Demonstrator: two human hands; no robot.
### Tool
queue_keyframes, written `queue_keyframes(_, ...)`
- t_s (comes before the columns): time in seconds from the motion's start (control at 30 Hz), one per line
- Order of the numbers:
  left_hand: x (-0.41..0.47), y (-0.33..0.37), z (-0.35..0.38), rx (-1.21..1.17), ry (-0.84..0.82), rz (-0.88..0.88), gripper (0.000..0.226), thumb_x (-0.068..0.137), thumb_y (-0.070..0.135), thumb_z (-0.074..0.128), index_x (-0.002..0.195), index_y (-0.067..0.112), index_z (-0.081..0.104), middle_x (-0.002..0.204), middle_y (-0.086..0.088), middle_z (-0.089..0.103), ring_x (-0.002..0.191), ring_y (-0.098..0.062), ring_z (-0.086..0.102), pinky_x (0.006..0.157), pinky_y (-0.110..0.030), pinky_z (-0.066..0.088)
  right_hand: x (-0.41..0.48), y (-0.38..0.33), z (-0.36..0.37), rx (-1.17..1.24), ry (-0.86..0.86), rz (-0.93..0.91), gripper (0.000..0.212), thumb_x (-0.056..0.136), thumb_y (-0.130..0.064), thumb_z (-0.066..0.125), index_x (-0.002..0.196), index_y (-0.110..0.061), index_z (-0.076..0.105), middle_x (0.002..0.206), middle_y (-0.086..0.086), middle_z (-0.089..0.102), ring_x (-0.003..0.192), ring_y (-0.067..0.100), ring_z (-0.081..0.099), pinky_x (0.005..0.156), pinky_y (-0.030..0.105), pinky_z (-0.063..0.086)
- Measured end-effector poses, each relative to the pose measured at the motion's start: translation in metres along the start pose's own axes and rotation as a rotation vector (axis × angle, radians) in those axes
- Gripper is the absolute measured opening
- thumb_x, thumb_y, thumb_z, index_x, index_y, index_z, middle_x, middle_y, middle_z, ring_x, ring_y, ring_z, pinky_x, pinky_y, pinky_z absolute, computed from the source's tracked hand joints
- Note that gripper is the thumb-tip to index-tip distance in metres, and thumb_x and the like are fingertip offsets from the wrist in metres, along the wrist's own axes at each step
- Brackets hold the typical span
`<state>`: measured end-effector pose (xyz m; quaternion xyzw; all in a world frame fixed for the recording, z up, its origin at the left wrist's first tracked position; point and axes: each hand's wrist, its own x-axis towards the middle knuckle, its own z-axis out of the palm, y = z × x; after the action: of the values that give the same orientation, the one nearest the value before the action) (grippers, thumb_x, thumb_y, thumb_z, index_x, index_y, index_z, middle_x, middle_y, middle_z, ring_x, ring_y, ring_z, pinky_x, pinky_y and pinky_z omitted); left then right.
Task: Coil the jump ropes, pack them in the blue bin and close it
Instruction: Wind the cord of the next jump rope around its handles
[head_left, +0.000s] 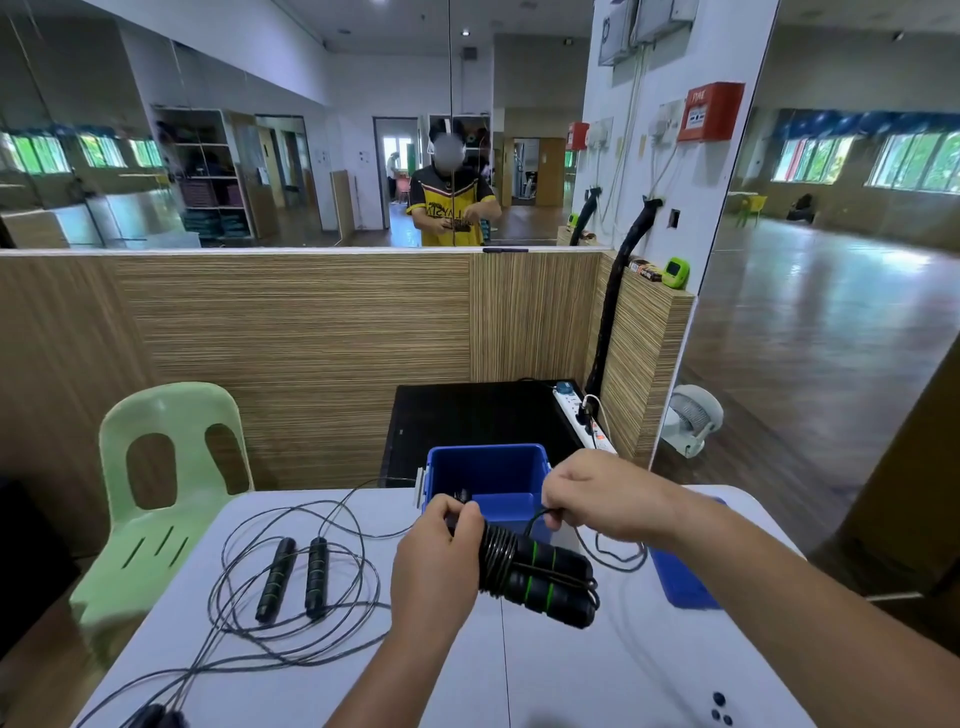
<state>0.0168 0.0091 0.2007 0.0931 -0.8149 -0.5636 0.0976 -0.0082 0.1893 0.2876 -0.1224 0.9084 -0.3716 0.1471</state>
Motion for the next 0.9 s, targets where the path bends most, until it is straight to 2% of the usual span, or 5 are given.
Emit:
queue_keyframes(0.2, 0.002, 0.003, -0.001, 0.059, 0.055, 0.079, 0.024, 0.102, 0.039, 0.049, 0.083, 0.027, 0.058, 0.068, 0.004, 0.068, 0.064, -0.013, 0.064, 0.057, -0.032, 0.049, -0.011, -0.005, 0.021, -0.019, 0.12, -0.05, 0.028, 0.093, -0.021, 0.054, 0.072, -0.01, 0.069, 0.059, 0.003, 0.057, 0.052, 0.011, 0.045, 0.053, 0.027, 0.037)
queue_keyframes(0.4, -0.001, 0.003, -0.001, 0.038, 0.032, 0.121, 0.023, 0.102, 0.039, 0.05, 0.084, 0.027, 0.057, 0.066, 0.002, 0.067, 0.057, -0.007, 0.061, 0.051, -0.025, 0.045, -0.005, 0.005, 0.027, 0.493, 0.205, 0.102, 0.034, 0.103, -0.019, 0.044, 0.088, -0.004, 0.07, 0.055, -0.002, 0.043, 0.045, 0.012, 0.031, 0.044, 0.024, 0.024)
queue_keyframes(0.53, -0.007, 0.004, -0.001, 0.059, 0.041, 0.145, 0.023, 0.103, 0.039, 0.05, 0.084, 0.027, 0.057, 0.067, 0.002, 0.067, 0.061, -0.005, 0.06, 0.045, -0.015, 0.038, -0.006, 0.004, 0.021, 0.683, 0.187, 0.187, 0.033, 0.106, -0.021, 0.043, 0.09, -0.005, 0.067, 0.053, -0.006, 0.04, 0.042, 0.008, 0.026, 0.039, 0.02, 0.023)
queue_keyframes(0.7, -0.004, 0.001, 0.001, 0.0, 0.092, 0.128, 0.026, 0.103, 0.04, 0.049, 0.082, 0.026, 0.057, 0.066, 0.002, 0.066, 0.061, -0.009, 0.061, 0.055, -0.033, 0.047, -0.007, 0.002, 0.022, 0.801, 0.17, 0.217, 0.031, 0.107, -0.022, 0.044, 0.091, -0.005, 0.066, 0.054, -0.006, 0.04, 0.042, 0.007, 0.025, 0.037, 0.019, 0.02)
queue_keyframes(0.9, -0.002, 0.002, 0.0, -0.018, 0.14, 0.129, 0.026, 0.104, 0.038, 0.05, 0.083, 0.025, 0.058, 0.066, 0.004, 0.065, 0.062, -0.005, 0.06, 0.051, -0.027, 0.042, -0.015, -0.006, 0.03, 0.984, 0.165, 0.218, 0.026, 0.106, -0.018, 0.044, 0.092, -0.005, 0.062, 0.054, -0.004, 0.042, 0.041, 0.006, 0.026, 0.036, 0.017, 0.02)
